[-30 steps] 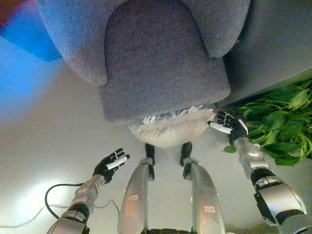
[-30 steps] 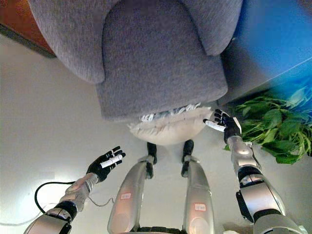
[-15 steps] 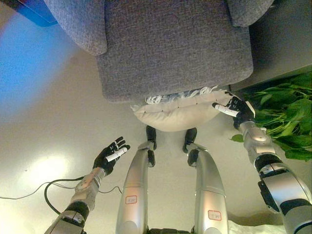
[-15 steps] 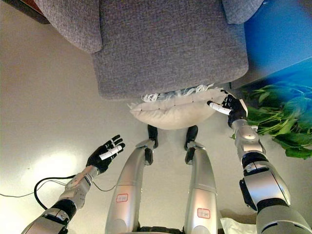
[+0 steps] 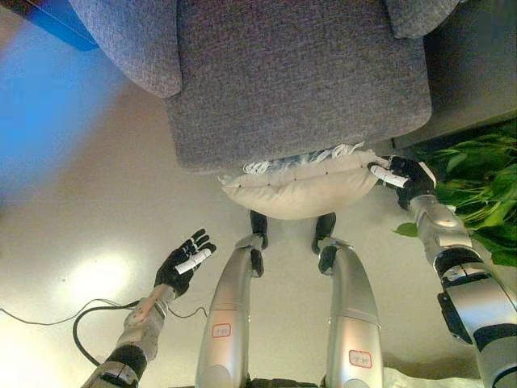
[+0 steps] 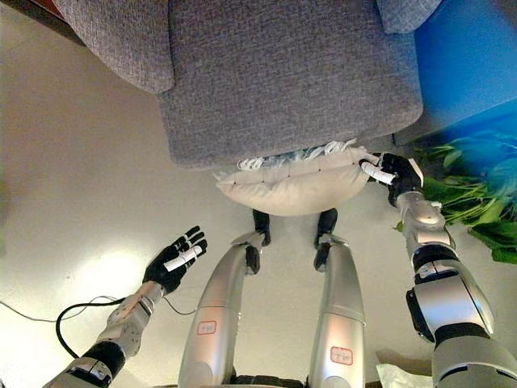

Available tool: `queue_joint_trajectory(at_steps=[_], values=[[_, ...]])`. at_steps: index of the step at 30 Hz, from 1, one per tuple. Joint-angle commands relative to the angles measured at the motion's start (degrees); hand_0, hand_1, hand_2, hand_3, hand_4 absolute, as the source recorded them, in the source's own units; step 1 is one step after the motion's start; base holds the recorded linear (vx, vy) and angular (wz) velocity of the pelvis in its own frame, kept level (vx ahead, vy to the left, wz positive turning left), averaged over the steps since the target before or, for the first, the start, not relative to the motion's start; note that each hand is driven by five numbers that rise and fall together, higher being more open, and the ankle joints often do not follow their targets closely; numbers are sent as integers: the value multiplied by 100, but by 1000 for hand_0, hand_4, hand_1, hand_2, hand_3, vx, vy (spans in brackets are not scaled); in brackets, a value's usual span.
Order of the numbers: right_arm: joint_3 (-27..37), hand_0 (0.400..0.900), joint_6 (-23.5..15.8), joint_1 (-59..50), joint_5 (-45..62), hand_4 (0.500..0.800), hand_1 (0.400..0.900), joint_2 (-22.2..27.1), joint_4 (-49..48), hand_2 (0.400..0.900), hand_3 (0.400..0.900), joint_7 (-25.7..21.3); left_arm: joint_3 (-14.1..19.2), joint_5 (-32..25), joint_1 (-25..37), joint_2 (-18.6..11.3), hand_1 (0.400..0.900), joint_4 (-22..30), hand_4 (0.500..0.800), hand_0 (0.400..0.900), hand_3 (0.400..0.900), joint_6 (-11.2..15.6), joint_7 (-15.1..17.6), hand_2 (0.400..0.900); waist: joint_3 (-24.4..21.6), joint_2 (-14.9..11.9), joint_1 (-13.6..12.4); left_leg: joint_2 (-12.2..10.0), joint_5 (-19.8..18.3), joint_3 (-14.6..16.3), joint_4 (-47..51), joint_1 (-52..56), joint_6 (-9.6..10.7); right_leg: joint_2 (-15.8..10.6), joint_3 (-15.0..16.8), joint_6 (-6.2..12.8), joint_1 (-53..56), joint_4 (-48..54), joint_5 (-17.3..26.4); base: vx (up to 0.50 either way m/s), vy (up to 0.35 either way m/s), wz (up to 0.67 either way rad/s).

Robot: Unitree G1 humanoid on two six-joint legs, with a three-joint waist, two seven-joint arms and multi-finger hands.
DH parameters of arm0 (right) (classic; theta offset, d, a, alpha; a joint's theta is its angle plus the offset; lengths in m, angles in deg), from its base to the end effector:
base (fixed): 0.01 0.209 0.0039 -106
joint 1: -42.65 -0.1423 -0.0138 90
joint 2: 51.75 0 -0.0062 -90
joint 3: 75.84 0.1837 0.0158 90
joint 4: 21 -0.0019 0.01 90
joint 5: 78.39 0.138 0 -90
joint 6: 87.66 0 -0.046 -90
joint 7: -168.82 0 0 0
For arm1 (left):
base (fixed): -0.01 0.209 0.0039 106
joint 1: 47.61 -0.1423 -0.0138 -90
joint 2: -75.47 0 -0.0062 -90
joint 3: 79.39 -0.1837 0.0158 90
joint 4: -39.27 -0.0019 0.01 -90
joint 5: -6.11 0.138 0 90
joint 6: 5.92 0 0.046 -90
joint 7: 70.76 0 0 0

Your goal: Pick up the pillow and put it on the sofa.

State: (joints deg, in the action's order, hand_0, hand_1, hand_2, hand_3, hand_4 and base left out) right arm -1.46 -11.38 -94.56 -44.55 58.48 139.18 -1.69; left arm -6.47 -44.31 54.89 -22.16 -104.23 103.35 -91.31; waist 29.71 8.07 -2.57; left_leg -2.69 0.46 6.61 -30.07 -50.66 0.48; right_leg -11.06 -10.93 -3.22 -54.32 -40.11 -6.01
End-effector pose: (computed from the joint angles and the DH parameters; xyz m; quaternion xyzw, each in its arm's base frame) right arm 0.3126 -0.2990 0.1055 -0.0698 0.0527 -0.0737 0.9934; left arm 0.1973 0.2476 -0.0408 -0.1518 0.1620 -0.0319 0.9745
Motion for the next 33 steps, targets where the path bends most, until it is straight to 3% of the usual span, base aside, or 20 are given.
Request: queue_joint_trajectory(at_steps=[1, 15, 19, 25, 31, 33], values=[[-49, 400, -364, -428, 202, 500, 400, 646, -228, 400, 400, 289, -47, -301, -536, -57, 900, 163, 800, 900, 900, 333, -84, 900, 9, 511, -21, -17, -180, 151, 22, 91, 228, 177, 104, 236, 202, 112, -195, 0, 0, 0], [-146, 400, -387, -267, -468, 500, 400, 680, -360, 400, 400, 51, -17, -302, -681, -82, 900, 230, 800, 900, 900, 257, -103, 900, 9, 387, 40, -39, -236, 177, 118, 535, 240, 274, 86, 221, 708, 419, -170, 7, 8, -2], [-265, 400, -321, 113, -923, 500, 400, 675, -889, 400, 400, -158, 192, -64, -766, -139, 900, 209, 800, 900, 900, 91, -33, 900, 9, 130, 93, 23, -247, 95, 287, 1004, 231, 364, 73, 248, 1304, 824, -75, 7, -29, -9], [-360, 400, 98, 716, -1649, 500, 400, 697, -1813, 400, 400, -449, 619, 459, -885, -144, 900, 13, 800, 900, 900, -260, 88, 900, -24, -259, 169, -12, -231, 118, 868, 2237, 250, 423, 35, 373, 2567, 1636, 80, 37, -13, -14], [-347, 400, 681, 1556, -2415, 500, 400, 960, -3294, 400, 400, -294, 1098, 1021, -1253, -84, 900, -418, 800, 900, 900, -592, 172, 900, -926, -691, 159, -83, -114, 282, 1938, 3477, 276, 338, -214, 635, 3908, 2792, 275, 145, 23, -30], [-291, 400, 879, 1749, -2613, 500, 400, 1103, -3874, 400, 400, -19, 1318, 1221, -1396, -24, 900, -594, 800, 900, 900, -676, 226, 900, -1284, -820, 182, -117, -73, 377, 2315, 3906, 286, 337, -258, 729, 4333, 3145, 347, 195, 37, -38]])
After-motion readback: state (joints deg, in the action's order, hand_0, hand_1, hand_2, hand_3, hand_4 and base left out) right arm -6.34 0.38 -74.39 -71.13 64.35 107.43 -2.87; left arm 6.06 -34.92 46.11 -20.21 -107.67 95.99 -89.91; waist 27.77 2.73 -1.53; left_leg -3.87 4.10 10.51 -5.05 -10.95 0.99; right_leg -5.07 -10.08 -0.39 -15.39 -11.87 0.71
